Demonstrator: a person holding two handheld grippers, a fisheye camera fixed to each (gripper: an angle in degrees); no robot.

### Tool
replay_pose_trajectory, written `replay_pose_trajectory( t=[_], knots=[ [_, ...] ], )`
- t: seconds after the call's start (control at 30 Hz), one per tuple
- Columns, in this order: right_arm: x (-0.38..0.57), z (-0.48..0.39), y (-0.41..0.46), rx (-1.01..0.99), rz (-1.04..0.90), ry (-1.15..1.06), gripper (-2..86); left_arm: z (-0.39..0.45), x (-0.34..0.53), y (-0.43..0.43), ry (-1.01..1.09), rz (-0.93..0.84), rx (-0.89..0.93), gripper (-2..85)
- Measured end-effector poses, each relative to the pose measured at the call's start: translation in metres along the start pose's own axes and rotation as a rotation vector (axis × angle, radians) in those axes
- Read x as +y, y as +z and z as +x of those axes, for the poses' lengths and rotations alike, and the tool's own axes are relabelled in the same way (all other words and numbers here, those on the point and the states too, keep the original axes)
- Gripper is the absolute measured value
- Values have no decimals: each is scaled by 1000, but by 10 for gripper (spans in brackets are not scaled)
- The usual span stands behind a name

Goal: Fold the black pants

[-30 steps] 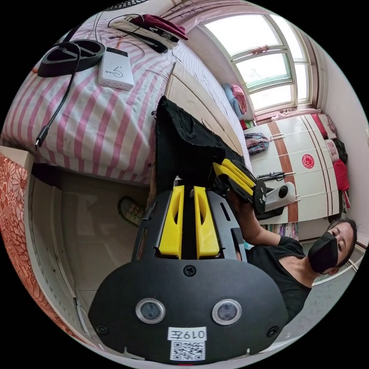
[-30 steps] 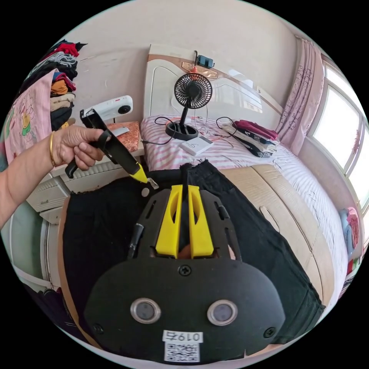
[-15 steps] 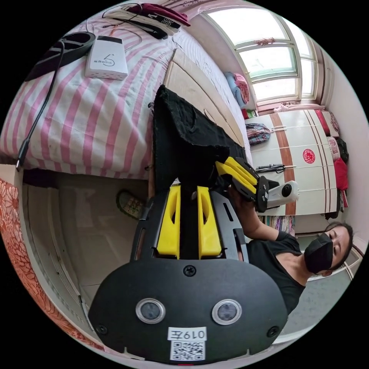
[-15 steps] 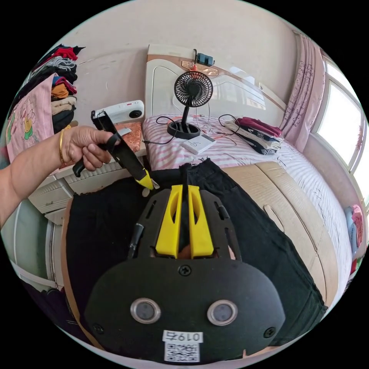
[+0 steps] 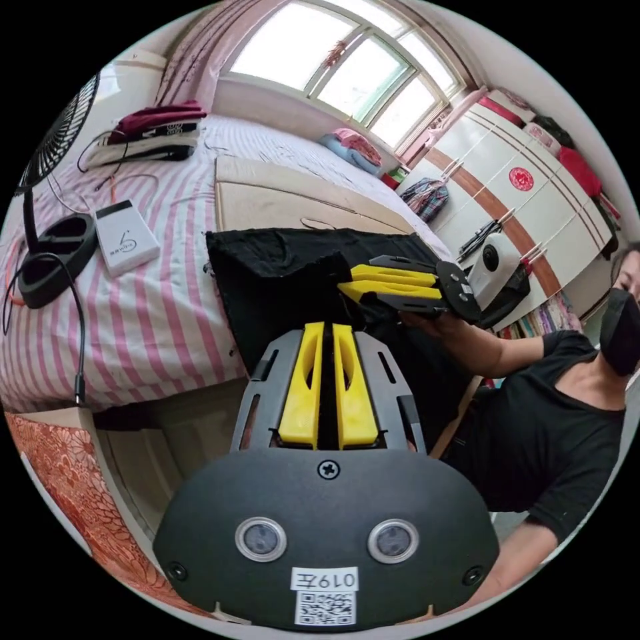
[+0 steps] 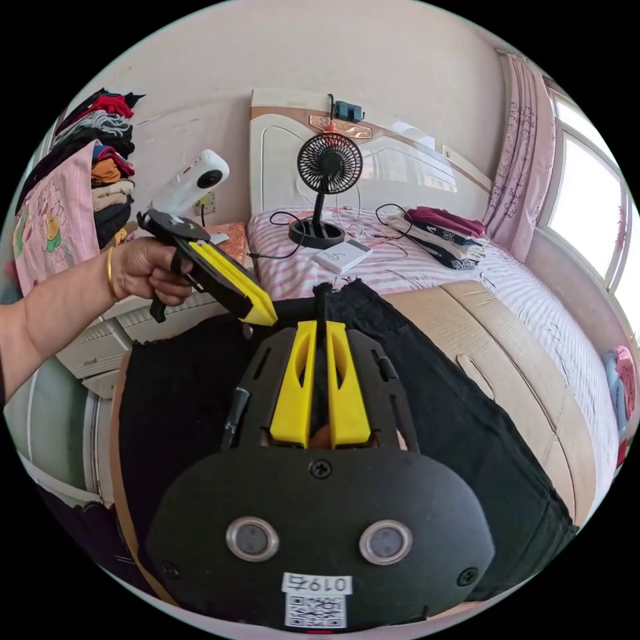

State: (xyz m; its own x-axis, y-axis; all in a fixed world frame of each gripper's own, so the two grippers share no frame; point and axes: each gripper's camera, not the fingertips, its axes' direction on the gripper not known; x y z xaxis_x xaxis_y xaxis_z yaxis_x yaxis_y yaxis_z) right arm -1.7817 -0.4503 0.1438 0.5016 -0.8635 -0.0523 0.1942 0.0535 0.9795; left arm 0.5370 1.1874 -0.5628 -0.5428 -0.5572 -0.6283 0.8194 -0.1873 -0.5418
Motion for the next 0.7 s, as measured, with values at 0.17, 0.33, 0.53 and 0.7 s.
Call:
replay_pose_trajectory(
  t=[0.17, 0.33, 0.53, 0.7],
  knots=[
    [4, -26, 6, 35, 2, -90, 12, 32, 17, 22, 22, -1, -203, 15],
    [10, -70, 26, 113, -39, -257, 13, 67, 27, 36, 42, 7, -383, 13],
    [15, -109, 52, 157, -123, -371, 13, 121, 33, 63, 169, -38, -694, 12],
    [13, -113, 61, 77, -163, -346, 10, 84, 38, 36, -97, 18, -426, 11]
  ],
)
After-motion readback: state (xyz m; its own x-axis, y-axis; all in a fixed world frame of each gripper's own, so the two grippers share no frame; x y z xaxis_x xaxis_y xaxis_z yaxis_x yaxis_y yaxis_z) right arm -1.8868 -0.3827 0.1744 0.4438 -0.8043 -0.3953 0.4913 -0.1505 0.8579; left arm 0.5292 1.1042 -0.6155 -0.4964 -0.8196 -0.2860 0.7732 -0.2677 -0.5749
